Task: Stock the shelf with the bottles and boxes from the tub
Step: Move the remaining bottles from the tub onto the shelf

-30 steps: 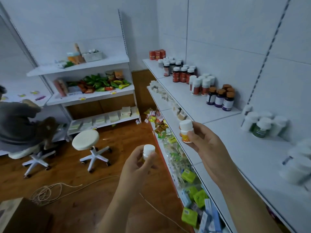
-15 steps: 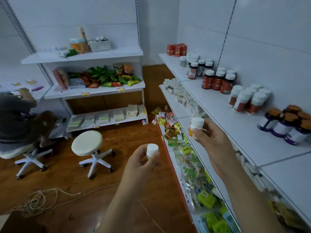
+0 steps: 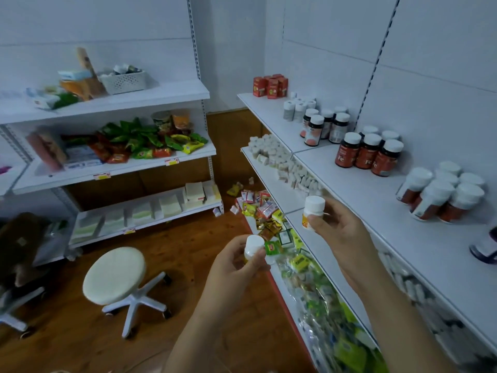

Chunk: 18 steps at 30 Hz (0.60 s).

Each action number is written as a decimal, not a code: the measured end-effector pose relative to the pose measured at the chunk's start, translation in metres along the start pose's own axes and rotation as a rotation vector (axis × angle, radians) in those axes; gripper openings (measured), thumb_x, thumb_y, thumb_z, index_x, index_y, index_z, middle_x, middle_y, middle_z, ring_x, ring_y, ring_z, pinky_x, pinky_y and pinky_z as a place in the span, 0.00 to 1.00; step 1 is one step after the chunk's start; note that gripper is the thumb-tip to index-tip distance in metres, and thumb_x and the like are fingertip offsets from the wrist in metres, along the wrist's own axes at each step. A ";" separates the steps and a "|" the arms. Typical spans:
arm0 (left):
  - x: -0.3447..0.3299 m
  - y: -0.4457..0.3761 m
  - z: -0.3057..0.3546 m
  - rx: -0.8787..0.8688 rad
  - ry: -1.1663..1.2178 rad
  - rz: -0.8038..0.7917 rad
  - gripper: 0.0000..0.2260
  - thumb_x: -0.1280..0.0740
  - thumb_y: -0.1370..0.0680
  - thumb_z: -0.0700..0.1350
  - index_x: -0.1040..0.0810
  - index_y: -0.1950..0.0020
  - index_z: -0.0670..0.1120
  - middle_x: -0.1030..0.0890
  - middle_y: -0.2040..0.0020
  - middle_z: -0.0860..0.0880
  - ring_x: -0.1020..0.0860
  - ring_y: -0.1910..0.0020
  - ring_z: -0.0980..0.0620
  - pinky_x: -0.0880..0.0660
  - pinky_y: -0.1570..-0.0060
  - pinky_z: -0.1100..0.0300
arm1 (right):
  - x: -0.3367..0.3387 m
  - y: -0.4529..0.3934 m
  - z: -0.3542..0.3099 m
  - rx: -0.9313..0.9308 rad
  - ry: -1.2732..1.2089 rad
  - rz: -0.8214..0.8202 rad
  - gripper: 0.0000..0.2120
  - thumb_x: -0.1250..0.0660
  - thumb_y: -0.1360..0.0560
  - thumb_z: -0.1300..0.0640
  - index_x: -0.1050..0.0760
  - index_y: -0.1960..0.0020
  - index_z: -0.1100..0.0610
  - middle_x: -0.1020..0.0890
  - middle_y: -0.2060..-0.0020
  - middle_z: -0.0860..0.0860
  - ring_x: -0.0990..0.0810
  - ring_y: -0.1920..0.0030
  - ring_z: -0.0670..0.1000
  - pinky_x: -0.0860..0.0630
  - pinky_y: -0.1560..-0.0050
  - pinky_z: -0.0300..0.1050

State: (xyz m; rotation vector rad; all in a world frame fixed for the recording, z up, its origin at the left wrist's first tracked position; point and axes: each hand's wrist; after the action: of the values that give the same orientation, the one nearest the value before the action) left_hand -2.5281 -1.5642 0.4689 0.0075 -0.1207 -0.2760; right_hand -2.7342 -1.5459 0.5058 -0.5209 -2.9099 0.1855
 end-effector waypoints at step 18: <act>0.001 -0.384 0.027 -0.053 -0.113 -0.064 0.10 0.32 0.23 0.54 0.23 0.41 0.58 0.18 0.51 0.63 0.18 0.52 0.58 0.19 0.53 0.61 | -0.026 -0.356 0.039 -0.041 -0.060 0.076 0.12 0.29 0.24 0.56 0.22 0.48 0.39 0.17 0.50 0.38 0.19 0.47 0.41 0.24 0.43 0.43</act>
State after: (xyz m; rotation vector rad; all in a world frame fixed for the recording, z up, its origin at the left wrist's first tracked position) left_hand -2.6344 -1.9338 0.4869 -0.0575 -0.2258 -0.3432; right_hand -2.8362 -1.8901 0.5186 -0.6444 -2.9599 0.1544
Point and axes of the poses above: each hand's wrist, its own y-axis away from the middle knuckle, its own x-axis out of the back of the hand, z = x × y
